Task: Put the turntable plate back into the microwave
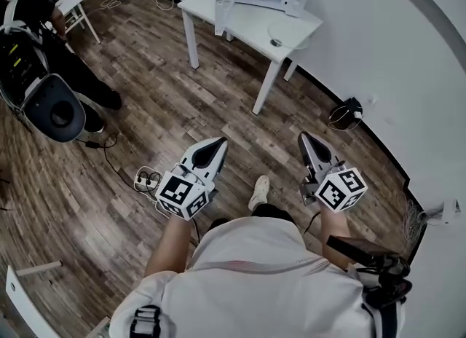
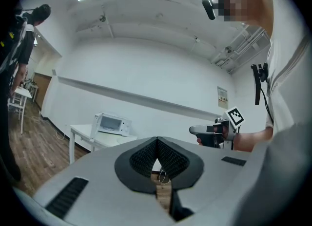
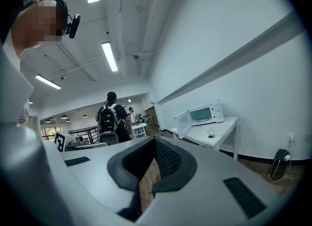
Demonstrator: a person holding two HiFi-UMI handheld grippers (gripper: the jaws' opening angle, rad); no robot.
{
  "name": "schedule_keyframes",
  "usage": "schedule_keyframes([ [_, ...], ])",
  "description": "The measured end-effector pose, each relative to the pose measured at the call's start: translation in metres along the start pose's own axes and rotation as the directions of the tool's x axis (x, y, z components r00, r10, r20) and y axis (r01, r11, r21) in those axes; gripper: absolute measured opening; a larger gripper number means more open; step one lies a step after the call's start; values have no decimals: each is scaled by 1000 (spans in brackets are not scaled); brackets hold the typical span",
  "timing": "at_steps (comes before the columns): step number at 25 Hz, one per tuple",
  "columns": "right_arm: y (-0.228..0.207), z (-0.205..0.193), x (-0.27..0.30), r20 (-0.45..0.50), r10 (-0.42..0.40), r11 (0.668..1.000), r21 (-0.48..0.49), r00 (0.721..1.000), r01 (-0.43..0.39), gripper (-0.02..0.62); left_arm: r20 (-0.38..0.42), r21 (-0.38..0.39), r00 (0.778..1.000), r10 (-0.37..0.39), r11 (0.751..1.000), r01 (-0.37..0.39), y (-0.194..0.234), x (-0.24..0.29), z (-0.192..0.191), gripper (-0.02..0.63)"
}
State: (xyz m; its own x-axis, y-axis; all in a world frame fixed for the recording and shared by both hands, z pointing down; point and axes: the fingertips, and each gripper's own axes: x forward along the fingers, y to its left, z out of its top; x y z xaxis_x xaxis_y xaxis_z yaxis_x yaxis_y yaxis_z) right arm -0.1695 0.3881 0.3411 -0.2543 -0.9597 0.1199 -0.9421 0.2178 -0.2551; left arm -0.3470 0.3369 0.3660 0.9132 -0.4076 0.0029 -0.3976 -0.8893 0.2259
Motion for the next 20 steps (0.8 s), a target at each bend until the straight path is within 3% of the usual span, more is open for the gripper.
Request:
schedule_keyframes([
  [13,-193,61,44,81,-26,997,78,996,20,3,-39,88,999,-2,996,5,25,208,30,11],
  [20,-300,77,54,73,-38,994,109,997,30,3,-64,95,998,22,995,-16,28,314,17,11],
])
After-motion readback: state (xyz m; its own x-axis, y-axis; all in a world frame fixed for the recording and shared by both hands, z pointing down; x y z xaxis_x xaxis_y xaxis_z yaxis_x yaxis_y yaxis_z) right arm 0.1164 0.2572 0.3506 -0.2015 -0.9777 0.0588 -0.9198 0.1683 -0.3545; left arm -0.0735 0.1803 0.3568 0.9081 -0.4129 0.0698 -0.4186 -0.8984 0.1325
